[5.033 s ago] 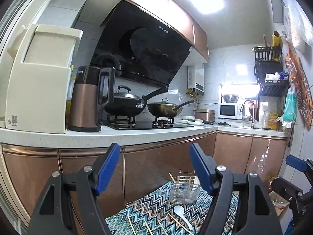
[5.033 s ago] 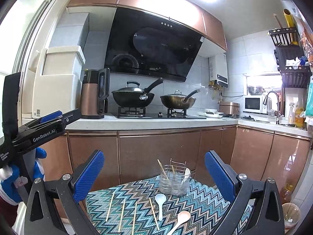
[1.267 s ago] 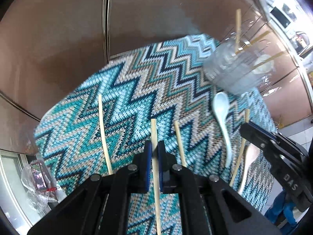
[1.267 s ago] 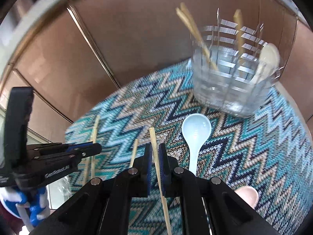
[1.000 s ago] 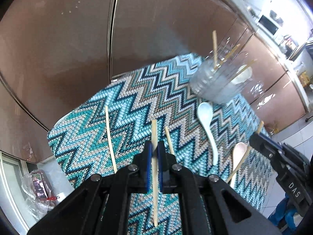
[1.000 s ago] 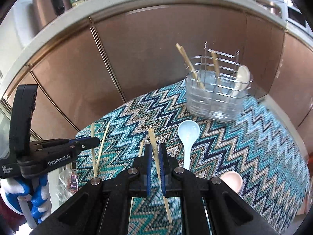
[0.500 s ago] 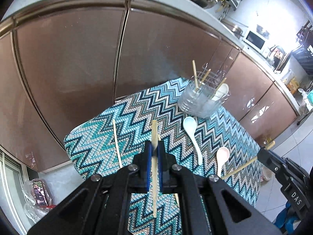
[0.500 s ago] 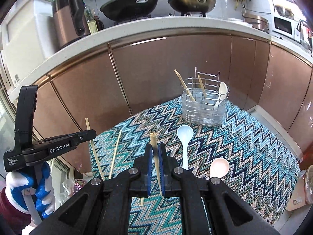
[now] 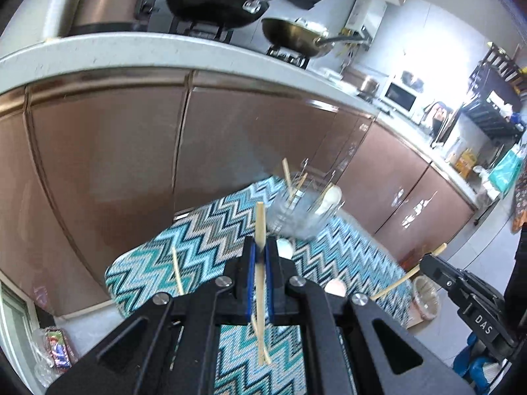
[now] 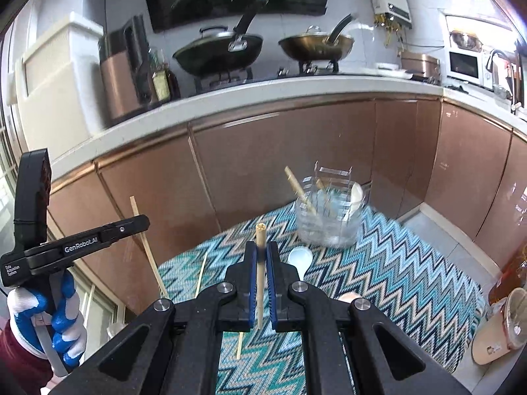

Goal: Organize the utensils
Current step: 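Lift both held chopsticks and carry them over the wire basket, then open the right tool to drop its chopstick while the left tool drops its chopstick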

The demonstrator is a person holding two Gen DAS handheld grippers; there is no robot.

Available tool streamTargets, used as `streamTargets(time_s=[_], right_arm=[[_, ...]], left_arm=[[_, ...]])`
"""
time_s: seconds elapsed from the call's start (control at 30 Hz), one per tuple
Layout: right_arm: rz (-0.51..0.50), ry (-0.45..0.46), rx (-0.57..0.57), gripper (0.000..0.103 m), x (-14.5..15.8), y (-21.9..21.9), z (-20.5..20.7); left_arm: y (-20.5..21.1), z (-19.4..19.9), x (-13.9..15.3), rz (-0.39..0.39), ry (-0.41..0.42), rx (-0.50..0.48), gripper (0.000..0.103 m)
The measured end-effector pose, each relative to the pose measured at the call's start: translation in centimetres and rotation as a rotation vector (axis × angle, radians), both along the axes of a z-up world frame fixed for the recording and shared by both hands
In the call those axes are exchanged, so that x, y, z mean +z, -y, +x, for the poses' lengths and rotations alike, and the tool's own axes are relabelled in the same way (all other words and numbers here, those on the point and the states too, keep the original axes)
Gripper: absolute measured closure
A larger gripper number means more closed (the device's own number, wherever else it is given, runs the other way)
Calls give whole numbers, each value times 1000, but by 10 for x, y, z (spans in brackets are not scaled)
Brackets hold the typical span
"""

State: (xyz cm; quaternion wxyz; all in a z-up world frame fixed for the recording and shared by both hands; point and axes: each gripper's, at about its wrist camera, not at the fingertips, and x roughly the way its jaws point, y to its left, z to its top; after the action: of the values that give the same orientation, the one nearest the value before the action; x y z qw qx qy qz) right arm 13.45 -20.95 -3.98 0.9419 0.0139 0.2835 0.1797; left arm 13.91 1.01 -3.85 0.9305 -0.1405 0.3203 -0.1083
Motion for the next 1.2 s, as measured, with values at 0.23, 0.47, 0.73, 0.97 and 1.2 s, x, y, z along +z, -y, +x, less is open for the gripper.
streamTargets(time_s=[0.23,0.47,0.73,0.97,1.2], right_arm=[[8,102,-41,97,37,16,28],[-1,222,-97,97,67,31,77],[-27,239,-127,97,53,40,159],[-34,139,-141,97,-6,48,209],[-11,45,-144,96,-62,59,234]], left_arm=[[15,33,41,-70,109,-29,98],[43,90,76,-113,256,-20,98],[78,176,69,-93,322,14,98],[114,233,26,-49,268,12,98],[141,260,-19,24,237,4,96]])
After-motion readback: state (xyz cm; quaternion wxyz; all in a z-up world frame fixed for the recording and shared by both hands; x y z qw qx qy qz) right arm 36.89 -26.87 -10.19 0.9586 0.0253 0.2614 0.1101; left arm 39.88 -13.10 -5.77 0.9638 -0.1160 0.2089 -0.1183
